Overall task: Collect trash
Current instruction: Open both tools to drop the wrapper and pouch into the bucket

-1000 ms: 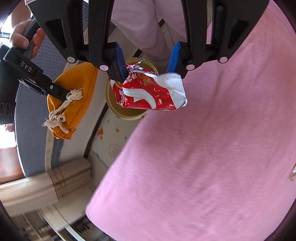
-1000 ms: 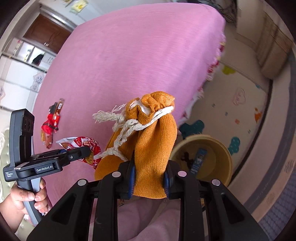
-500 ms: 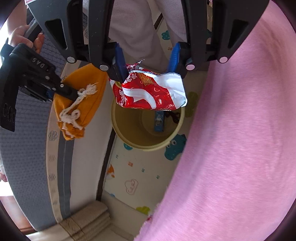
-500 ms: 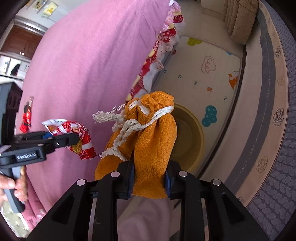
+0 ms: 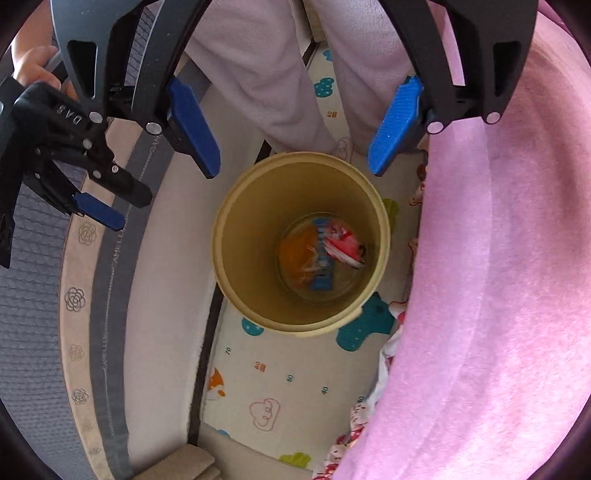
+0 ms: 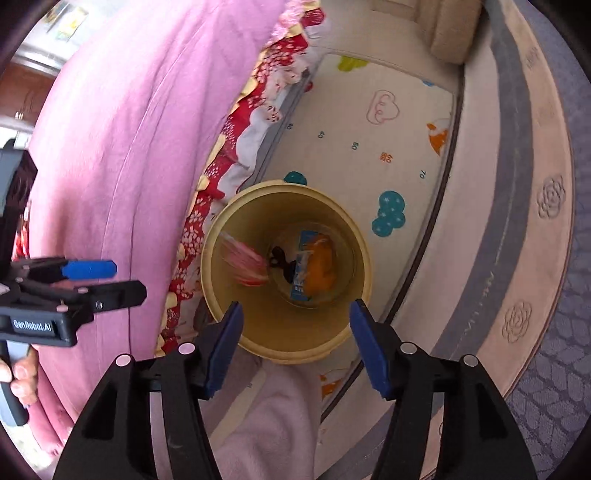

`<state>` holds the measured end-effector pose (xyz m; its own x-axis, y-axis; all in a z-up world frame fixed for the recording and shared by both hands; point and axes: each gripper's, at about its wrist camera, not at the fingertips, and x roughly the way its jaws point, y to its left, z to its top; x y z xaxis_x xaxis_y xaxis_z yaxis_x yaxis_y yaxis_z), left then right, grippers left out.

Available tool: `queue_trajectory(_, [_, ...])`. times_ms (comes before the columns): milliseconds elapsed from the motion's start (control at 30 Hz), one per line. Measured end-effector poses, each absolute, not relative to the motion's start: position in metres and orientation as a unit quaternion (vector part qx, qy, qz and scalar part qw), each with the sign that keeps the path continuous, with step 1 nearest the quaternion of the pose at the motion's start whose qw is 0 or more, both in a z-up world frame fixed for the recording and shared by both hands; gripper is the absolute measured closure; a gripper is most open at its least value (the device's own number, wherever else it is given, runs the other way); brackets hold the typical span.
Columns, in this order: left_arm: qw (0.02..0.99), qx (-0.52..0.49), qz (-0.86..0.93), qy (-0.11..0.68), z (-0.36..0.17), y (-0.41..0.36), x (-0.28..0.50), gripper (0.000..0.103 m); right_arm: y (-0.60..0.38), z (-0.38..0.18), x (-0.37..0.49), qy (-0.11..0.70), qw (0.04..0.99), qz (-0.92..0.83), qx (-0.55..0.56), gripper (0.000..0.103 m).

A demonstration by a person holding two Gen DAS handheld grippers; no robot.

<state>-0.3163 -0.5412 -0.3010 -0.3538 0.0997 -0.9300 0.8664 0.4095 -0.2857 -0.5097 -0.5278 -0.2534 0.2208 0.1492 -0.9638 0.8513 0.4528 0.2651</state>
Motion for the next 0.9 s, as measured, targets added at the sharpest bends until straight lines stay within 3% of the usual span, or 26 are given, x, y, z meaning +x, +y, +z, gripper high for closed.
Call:
queue_trajectory(467, [0.494,0.281,-0.424,0.705,-0.256,-0.519,-0.288,0.021,-0.532,-0.209,-0.474,0.548,0.671,-0.253,0.430,0.044])
queue_trajectory(900, [0.617,0.149,-0.353,0.687,-0.171,-0.396,-0.161,0.021,-0.476,-0.134,-0.298,0.563,0.752,-0.108,0.325,0.044])
